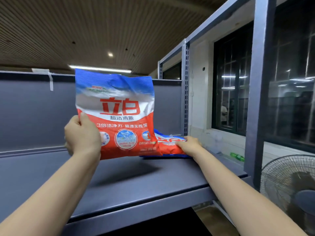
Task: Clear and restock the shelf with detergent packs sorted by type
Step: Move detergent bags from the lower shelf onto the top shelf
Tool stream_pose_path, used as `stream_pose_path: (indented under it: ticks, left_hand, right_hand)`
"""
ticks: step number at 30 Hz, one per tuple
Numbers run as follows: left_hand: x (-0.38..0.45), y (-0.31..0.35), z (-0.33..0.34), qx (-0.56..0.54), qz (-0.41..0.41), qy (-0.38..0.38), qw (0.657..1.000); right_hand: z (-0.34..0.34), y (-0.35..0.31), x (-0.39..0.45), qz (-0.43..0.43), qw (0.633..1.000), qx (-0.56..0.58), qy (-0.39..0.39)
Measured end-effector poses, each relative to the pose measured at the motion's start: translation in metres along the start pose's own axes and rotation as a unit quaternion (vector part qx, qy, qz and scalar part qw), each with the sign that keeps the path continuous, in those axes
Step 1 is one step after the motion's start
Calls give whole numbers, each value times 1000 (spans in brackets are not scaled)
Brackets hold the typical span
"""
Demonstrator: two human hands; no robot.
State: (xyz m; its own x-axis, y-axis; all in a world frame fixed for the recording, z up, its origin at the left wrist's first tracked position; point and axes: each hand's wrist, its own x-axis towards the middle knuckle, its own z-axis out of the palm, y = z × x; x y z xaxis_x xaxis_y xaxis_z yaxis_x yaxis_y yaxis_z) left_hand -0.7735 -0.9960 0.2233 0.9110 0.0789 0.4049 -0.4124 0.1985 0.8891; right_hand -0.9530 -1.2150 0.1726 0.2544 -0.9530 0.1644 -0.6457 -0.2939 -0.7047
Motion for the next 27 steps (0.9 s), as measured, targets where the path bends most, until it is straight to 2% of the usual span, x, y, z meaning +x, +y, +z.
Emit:
stream_pose_path:
  ticks: [2,6,7,9,11,13,14,16,19,27]
  left_hand:
    - [-8,1,22,29,-21,4,999]
    - [-18,6,68,18,-120,-7,993]
    - [-17,3,81,19,-136,-32,990]
    - [-20,-6,105,54,-157,-146,975]
    - [-24,-20,121,202,-121,-278,931]
    - [-28,-34,125,385,0,-378,842]
    - [-29,-40,124,413,39,-422,806]
    - [-27,-49,117,399,49,-483,778]
    - [-26,-59,108,415,63,-478,771]
    - [-40,-37,72,465,167,-377,783]
  right_hand:
    - [-7,3,-9,-33,999,-14,-25]
    - [-21,11,-24,-111,991,-23,-75]
    - [-22,13,-27,-126,988,-35,-80]
    - [-21,18,-25,-144,986,-50,-71]
    - [-16,21,-20,-145,986,-60,-62]
    - [-13,21,-21,-148,984,-80,-54]
    - [-12,21,-20,-149,984,-85,-51]
    - [-10,21,-19,-153,983,-89,-47]
    - [-10,21,-20,-157,981,-101,-48]
    - [-21,17,-44,-190,978,-78,-33]
